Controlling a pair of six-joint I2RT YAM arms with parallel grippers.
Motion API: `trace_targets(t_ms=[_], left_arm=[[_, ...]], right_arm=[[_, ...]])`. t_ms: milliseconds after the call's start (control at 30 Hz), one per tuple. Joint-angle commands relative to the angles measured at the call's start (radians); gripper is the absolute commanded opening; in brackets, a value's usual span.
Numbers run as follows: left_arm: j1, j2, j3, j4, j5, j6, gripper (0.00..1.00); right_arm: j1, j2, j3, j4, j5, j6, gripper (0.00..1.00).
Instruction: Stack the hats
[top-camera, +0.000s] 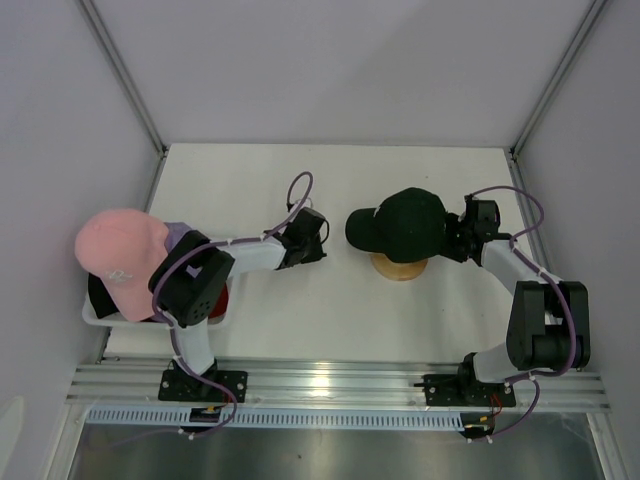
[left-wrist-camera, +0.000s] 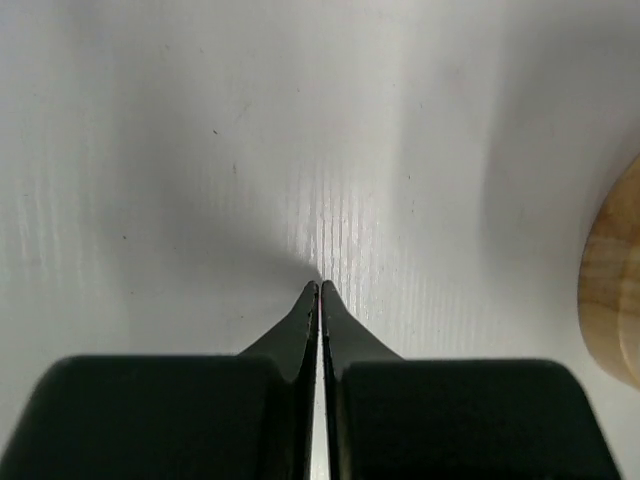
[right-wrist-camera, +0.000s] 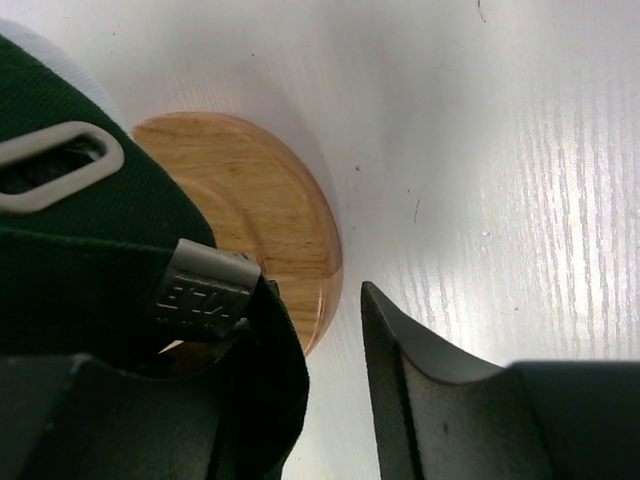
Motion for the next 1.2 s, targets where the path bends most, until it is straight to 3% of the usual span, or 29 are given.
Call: trace_targets(t_ms=[0, 133, 167, 267, 500, 800, 900, 967, 1067, 1100, 1167], left_arm=[[-0.019, -0.018, 0.012, -0.054, -0.042, 0.090, 0.01], [-0.016, -0.047, -0.013, 0.015, 0.019, 0.094, 0.01], [-0.018, -0.054, -0.016, 0.032, 0.032, 0.100, 0.01], [-0.016, -0.087, -0.001, 0.029, 0.052, 0.136, 0.01], [-0.007, -0.246, 0.070, -0.004, 0.050, 0.240, 0.03], [0.004, -0.340, 0.147, -0.039, 0.061, 0.320, 0.11], [0.024, -0.363, 0.145, -0.037, 0.131, 0.314, 0.15], [0.028, -0.377, 0.148, -0.033, 0.167, 0.326, 0.22], [0.028, -0.409, 0.177, -0.077, 0.161, 0.355, 0.45], [0.031, -0.441, 0.184, -0.108, 0.139, 0.382, 0.61], [0.051, -0.487, 0.196, -0.146, 0.125, 0.410, 0.78]], right_arm=[[-0.005, -0.017, 0.009, -0.013, 0.029, -0.011, 0.43], [-0.005, -0.032, 0.037, -0.055, 0.033, -0.022, 0.56], [-0.005, -0.040, 0.044, -0.066, 0.036, -0.024, 0.64], [-0.005, -0.075, 0.100, -0.149, 0.050, -0.022, 0.78], [-0.032, -0.194, 0.189, -0.249, 0.053, 0.019, 0.88], [-0.111, -0.369, 0.146, -0.221, 0.017, 0.095, 0.90], [-0.121, -0.402, 0.155, -0.226, 0.012, 0.095, 0.90], [-0.123, -0.425, 0.176, -0.224, -0.002, 0.082, 0.89], [-0.123, -0.431, 0.231, -0.200, -0.072, 0.029, 0.89], [-0.121, -0.426, 0.247, -0.194, -0.106, 0.007, 0.89], [-0.118, -0.402, 0.313, -0.206, -0.153, -0.029, 0.89]])
